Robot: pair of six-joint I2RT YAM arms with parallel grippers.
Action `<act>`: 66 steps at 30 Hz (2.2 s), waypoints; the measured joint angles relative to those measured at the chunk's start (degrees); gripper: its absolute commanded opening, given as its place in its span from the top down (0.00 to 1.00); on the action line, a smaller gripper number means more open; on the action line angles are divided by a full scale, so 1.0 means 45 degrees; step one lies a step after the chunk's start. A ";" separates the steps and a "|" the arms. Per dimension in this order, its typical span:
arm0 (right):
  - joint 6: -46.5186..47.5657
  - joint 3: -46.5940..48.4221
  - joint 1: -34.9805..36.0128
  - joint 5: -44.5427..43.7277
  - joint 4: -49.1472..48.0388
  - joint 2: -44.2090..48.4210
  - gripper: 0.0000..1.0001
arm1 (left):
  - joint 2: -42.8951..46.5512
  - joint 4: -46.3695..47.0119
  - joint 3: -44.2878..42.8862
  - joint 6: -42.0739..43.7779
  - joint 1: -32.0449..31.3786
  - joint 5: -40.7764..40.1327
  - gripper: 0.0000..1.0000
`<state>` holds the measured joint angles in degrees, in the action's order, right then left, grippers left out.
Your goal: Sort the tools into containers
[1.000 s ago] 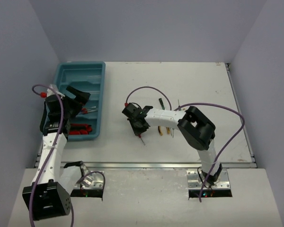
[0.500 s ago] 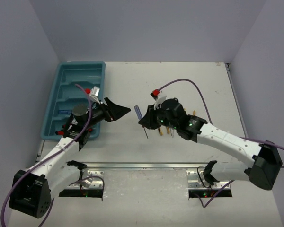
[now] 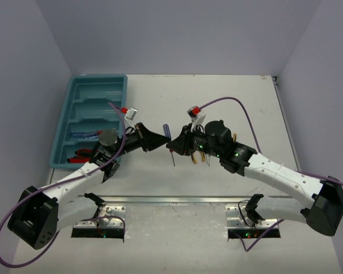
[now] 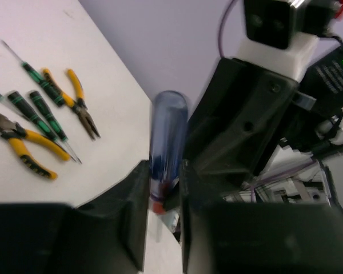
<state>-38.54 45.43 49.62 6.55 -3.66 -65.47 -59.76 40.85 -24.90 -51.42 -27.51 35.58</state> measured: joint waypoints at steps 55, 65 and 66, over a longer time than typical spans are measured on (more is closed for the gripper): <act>0.0273 -0.0220 -0.0583 -0.4883 0.3872 0.3154 0.01 | -0.3751 -1.3193 -0.5854 -0.1690 0.9090 -1.3325 0.93; 0.0617 -0.0655 -0.0786 -0.5009 0.4376 0.2847 0.01 | -0.4709 -1.3519 -0.6038 -0.2542 0.9968 -1.3423 0.01; 0.0650 -0.0635 -0.0825 -0.5005 0.4435 0.2717 0.01 | -0.4632 -1.3519 -0.6038 -0.2567 0.9968 -1.3323 0.00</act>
<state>-35.62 42.57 45.90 -15.97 16.30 -53.24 -80.60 -19.99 -52.07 -62.97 17.34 -24.37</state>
